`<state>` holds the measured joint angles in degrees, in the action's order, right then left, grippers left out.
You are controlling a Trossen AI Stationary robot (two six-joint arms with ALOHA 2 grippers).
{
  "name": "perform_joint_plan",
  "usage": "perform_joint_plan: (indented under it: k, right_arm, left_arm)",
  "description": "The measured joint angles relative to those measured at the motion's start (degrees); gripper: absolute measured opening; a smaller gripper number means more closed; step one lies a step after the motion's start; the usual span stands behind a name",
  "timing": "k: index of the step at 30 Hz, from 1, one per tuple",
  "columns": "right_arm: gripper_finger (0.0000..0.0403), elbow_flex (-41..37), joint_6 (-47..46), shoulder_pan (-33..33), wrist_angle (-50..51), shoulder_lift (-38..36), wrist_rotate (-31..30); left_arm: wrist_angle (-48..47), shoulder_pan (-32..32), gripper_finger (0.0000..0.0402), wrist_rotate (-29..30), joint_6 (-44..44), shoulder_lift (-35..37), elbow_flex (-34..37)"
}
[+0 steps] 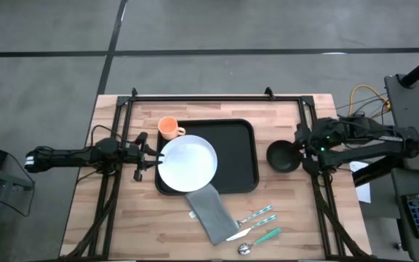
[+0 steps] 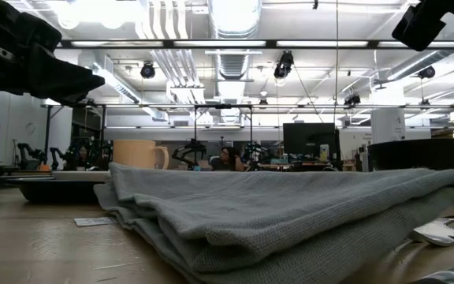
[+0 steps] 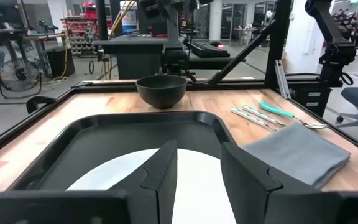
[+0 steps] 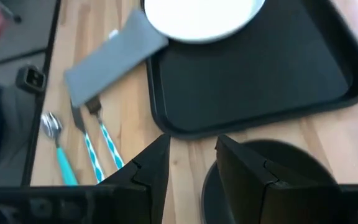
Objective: Set up tray
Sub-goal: Put the black bowl on the white plate
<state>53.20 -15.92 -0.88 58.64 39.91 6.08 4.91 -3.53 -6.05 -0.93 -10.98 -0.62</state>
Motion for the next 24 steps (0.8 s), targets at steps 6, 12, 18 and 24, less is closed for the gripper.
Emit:
perform_joint_plan:
  k: [6,12,18,24]
  right_arm:
    - [0.0123,0.72,-4.35,-3.33,0.95,4.73,-1.34]
    - [0.0123,0.12,-8.55,-8.69,2.39,8.42,-6.98]
    - [0.0123,-0.28,-11.39,-16.42,4.45,11.12,-13.11]
    - [0.0123,-2.26,-13.94,-22.53,4.27,12.97,-18.23]
  left_arm:
    - [0.0,0.0,0.0105,0.0,0.0,-0.06,0.02]
    - [0.0,0.0,0.0105,0.0,0.01,-0.05,0.02]
    - [0.0,0.0,0.0105,0.0,0.02,-0.03,0.0]
    - [0.01,0.0,0.0105,0.0,0.01,-0.3,0.02]
